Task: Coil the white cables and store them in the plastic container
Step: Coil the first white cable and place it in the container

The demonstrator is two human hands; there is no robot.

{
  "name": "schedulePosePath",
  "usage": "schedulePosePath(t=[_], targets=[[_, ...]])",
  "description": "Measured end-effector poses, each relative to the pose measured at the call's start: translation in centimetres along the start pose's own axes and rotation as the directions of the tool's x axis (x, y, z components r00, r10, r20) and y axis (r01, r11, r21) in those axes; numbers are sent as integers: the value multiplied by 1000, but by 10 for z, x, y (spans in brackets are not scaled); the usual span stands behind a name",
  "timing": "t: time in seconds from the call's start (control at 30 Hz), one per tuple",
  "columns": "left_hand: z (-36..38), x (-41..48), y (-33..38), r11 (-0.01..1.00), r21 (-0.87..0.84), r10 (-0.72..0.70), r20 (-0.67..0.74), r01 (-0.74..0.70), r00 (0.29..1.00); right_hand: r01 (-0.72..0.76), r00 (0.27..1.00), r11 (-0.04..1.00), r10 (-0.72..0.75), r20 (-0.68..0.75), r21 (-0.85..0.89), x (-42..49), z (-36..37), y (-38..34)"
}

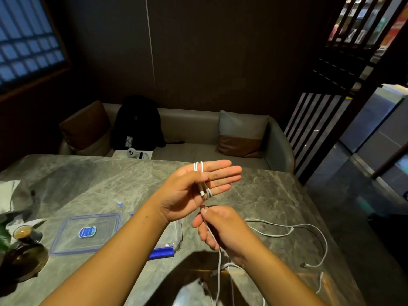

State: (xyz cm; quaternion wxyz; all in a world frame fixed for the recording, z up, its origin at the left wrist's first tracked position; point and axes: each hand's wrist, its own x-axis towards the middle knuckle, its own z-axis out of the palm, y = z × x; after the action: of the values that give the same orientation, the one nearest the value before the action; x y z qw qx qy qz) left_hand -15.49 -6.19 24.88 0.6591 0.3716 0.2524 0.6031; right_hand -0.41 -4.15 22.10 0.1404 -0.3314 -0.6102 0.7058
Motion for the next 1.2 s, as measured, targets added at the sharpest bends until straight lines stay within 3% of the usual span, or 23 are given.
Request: schedulePosePath(t=[0.27,0.43,0.5,0.67,0.83,1.0,1.2], targets=[[-12,-1,-7,996,44,-72,-18,73,997,7,1000,998,-7,-3,-65,-26,-10,-12],[-16,0,-13,984,145,-100,-25,102,995,-25,980,991,50,192,-133,-44,-26,-36],[-18,1,-15,982,149,-111,-24,113,994,11,978,985,26,208,-174,-49,-33,-47],[-20,0,-19,984,107,-133,-92,143,987,212,976,955,-195,102,-208,-53,-55,-76],[-20,-2,-21,976,91,-201,1,200,980,339,934,909,-356,-28,-244,-50,-73,-93],[-14,-3,-23,966,85,-253,103,245,962,369,891,909,-405,-206,-193,-37,-78,-98],[-7,0,-28,959,117,-275,151,259,950,398,889,885,-437,-137,-244,-25,-73,-105]])
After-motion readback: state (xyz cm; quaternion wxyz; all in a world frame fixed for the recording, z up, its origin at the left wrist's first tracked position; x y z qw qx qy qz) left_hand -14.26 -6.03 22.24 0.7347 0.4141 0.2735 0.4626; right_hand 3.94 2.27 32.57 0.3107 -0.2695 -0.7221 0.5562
